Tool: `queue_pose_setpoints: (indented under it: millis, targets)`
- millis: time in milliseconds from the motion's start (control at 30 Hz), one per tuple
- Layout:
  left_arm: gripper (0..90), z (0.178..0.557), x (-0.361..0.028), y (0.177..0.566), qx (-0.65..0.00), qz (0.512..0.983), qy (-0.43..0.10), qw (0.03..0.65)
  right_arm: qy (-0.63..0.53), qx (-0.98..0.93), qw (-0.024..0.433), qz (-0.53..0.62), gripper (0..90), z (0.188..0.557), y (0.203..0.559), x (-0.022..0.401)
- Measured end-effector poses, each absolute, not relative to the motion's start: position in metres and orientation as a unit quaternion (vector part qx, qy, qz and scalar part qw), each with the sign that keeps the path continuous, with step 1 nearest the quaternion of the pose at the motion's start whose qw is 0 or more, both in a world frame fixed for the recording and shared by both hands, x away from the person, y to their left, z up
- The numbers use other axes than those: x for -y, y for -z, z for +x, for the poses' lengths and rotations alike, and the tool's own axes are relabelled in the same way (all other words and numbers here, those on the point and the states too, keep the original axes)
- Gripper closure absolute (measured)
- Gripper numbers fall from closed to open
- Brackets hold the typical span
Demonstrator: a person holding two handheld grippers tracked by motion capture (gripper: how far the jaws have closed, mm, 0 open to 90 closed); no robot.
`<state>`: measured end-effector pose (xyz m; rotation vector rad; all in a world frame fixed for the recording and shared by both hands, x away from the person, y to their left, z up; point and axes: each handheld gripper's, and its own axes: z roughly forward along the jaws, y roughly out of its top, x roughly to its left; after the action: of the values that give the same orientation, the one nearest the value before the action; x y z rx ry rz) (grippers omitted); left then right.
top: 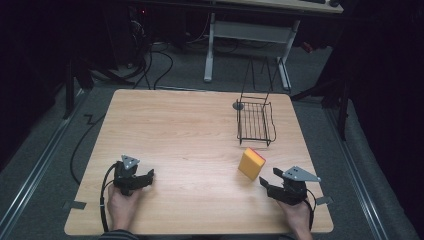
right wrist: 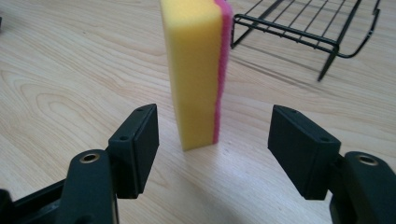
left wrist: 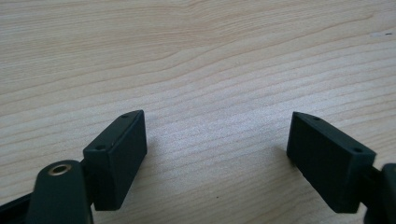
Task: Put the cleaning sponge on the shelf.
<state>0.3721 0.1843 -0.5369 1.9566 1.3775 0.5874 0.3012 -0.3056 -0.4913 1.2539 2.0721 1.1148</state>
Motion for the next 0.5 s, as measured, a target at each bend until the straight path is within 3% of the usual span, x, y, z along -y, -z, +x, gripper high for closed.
queue_pose_setpoints:
  millis: [500]
  targets:
    - [20.5, 0.372, -0.184, 0.537, -0.527, 0.749, -0.225, 0.332, -0.408, -0.76, 0.221, 0.454, 35.0, 0.326, 0.495, 0.289]
